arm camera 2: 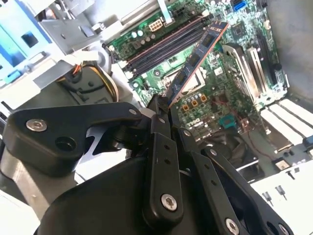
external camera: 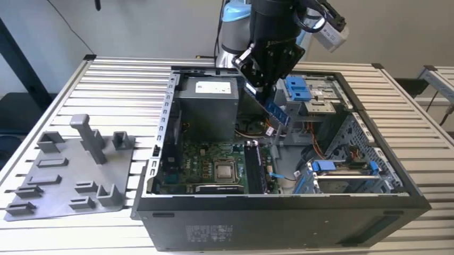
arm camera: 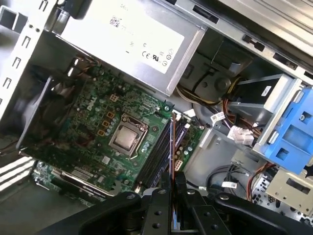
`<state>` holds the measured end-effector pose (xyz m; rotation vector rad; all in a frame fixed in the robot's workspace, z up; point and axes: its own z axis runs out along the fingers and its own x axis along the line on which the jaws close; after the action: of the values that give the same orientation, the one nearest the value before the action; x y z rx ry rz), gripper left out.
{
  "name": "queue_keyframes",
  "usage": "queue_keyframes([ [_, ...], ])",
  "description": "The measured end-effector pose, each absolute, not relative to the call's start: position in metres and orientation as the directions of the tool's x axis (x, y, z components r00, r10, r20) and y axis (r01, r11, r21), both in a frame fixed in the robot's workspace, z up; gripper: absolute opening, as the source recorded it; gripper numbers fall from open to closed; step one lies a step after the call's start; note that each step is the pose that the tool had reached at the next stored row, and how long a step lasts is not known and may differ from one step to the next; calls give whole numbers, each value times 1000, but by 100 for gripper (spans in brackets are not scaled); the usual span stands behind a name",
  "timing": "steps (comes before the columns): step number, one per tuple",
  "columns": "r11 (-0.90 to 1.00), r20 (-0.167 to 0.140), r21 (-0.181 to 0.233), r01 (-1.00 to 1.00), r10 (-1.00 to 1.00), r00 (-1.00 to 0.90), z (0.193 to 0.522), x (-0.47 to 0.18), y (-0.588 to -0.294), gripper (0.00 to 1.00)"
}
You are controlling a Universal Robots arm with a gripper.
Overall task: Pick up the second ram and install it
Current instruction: 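Insert the second ram into the second slot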
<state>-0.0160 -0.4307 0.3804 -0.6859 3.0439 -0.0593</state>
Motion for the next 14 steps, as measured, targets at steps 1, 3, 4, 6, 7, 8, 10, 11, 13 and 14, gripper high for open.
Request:
queue_keyframes([
  [1,910,-12,-42,-414,-414,-910,380,-16,-431,14],
  [3,921,-12,-42,-387,-388,-922,380,-16,-431,14],
  [4,927,-12,-42,-373,-373,-928,380,-16,-431,14],
  [6,939,-11,-41,-342,-343,-939,379,-16,-431,14],
  [7,944,-11,-41,-326,-327,-945,379,-16,-431,14],
  [8,950,-11,-41,-311,-311,-950,379,-16,-431,14],
  [10,960,-10,-41,-278,-279,-960,378,-16,-431,14],
  [11,964,-10,-41,-262,-263,-965,378,-16,-431,14],
  [13,972,-10,-41,-232,-232,-973,378,-16,-431,14],
  [14,975,-10,-41,-217,-218,-976,378,-16,-431,14],
])
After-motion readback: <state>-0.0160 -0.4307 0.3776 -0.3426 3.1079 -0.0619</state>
